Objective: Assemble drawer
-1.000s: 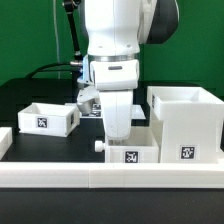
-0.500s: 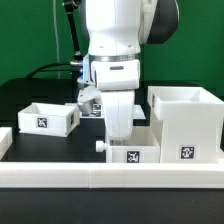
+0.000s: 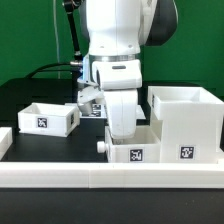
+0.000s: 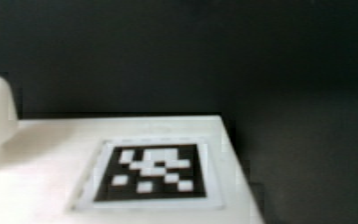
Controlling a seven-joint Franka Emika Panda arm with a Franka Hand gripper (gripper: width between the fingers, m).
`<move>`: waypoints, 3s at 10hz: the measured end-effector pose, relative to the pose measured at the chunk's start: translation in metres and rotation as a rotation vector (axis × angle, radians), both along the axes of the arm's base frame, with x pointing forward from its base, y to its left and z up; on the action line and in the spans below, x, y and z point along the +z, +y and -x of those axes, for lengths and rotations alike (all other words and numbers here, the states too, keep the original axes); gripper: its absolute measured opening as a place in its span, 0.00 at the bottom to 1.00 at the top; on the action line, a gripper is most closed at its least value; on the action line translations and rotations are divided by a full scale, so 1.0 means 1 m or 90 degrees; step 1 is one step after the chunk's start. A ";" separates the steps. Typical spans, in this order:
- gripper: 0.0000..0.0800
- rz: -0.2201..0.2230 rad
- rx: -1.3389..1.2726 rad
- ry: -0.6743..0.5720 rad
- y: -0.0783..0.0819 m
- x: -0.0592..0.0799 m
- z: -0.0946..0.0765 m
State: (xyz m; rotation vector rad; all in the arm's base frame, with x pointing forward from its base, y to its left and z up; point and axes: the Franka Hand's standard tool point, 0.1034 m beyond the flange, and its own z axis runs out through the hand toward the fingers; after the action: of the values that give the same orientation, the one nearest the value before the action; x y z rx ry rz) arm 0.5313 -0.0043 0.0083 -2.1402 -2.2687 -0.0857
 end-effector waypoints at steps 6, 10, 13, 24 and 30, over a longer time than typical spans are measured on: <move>0.05 0.001 -0.059 0.000 0.000 0.001 -0.006; 0.05 0.001 -0.103 0.003 -0.011 -0.002 -0.002; 0.05 0.001 -0.107 0.000 -0.008 -0.002 -0.003; 0.05 0.002 -0.079 -0.007 -0.004 0.002 -0.014; 0.05 0.004 -0.065 -0.009 -0.004 0.000 -0.012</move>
Offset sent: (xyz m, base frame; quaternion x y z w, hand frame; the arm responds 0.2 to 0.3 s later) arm 0.0141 0.0082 0.0004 -0.0096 -0.0021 0.0160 0.9998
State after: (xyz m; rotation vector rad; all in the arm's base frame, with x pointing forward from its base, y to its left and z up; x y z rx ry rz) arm 0.5437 -0.0083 0.0083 -2.2647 -2.1692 -0.0970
